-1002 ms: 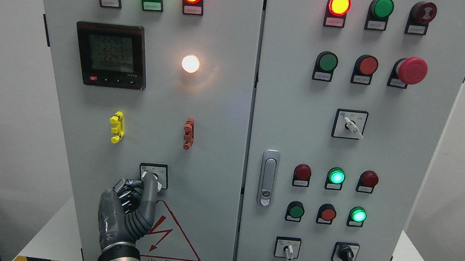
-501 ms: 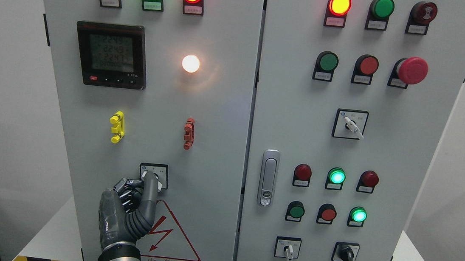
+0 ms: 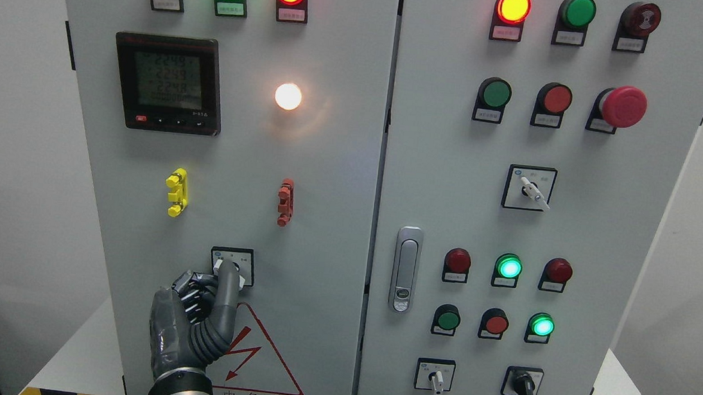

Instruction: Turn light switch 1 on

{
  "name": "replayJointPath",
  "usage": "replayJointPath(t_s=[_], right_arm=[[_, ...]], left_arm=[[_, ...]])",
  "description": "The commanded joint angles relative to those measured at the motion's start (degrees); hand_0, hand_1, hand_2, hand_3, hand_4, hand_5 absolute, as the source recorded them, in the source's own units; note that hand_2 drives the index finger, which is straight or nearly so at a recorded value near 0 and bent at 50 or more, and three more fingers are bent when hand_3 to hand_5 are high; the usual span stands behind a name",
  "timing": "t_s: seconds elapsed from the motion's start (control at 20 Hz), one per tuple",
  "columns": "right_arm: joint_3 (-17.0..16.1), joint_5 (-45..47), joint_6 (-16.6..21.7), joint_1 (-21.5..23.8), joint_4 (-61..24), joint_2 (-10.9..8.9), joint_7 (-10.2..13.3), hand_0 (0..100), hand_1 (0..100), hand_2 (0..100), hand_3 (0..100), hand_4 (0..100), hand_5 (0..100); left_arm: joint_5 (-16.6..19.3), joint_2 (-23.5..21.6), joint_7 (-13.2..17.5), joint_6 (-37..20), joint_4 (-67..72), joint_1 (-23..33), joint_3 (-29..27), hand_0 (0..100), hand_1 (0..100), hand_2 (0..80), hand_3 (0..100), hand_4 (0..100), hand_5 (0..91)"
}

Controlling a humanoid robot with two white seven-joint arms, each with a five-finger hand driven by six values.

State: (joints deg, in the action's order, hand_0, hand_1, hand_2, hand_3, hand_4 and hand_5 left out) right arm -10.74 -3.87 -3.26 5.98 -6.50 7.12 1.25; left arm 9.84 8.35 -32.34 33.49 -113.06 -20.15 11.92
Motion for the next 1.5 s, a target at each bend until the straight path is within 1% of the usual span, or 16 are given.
replayJointPath(t_s=[0.0,0.25,0.5,0.7,0.85,0.9,1.0,1.1,1.2,1.3,1.35,1.45], right_arm=[[0.0,0.0,0.0,0.0,0.0,0.0,0.0,0,0,0,0,0,0],[0.0,0.0,0.0,0.0,0.0,0.0,0.0,0,0,0,0,0,0],[0.0,0.0,0.0,0.0,0.0,0.0,0.0,0,0,0,0,0,0],[0.0,0.0,0.0,0.0,0.0,0.0,0.0,0,0,0,0,0,0],[-0.1,0.0,0.0,0.0,0.0,0.0,0.0,0,0,0,0,0,0],[0.0,0.0,0.0,0.0,0.0,0.0,0.0,0,0,0,0,0,0],[0.0,0.0,0.0,0.0,0.0,0.0,0.0,0,0,0,0,0,0],[0.0,0.0,0.0,0.0,0.0,0.0,0.0,0,0,0,0,0,0],[-0.1,0.0,0.0,0.0,0.0,0.0,0.0,0,0,0,0,0,0],[-0.1,0.0,0.0,0.0,0.0,0.0,0.0,0,0,0,0,0,0],[0.0,0.0,0.0,0.0,0.0,0.0,0.0,0,0,0,0,0,0],[0.0,0.0,0.0,0.0,0.0,0.0,0.0,0,0,0,0,0,0]], left_arm=[[0.0,-0.2,-0.1,0.0,-0.1,0.9,0.0,39,41,63.4,100,100,83.0],[0.1,-0.4,-0.1,-0.4,-0.5,2.3,0.1,37,41,63.5,100,100,83.2],[0.2,-0.5,-0.1,-4.5,-0.5,3.6,0.2,35,40,63.6,100,100,83.2],[0.3,-0.6,-0.1,-5.1,-0.6,3.6,0.2,31,38,63.9,100,100,83.5],[0.3,-0.8,-0.1,-6.9,-0.6,4.3,0.2,28,38,64.1,100,100,83.5],[0.8,-0.8,-0.1,-7.6,-0.7,5.0,0.3,28,38,64.1,100,100,83.5],[3.2,-1.1,0.5,-10.1,-0.7,7.4,0.3,27,38,64.2,100,100,83.5],[5.4,-1.4,1.7,-13.6,-0.7,10.1,0.3,26,38,64.3,100,100,83.6],[6.9,-2.0,2.0,-16.4,-0.7,12.2,0.3,26,37,64.4,100,100,83.6],[6.9,-2.5,2.5,-19.2,-0.6,14.6,-0.1,25,37,64.5,100,100,83.6],[6.9,-2.8,3.4,-21.2,-0.5,16.5,-0.5,25,36,64.5,100,100,83.6],[6.9,-3.4,6.1,-25.8,-0.1,21.7,-2.1,26,35,64.5,100,100,83.6]])
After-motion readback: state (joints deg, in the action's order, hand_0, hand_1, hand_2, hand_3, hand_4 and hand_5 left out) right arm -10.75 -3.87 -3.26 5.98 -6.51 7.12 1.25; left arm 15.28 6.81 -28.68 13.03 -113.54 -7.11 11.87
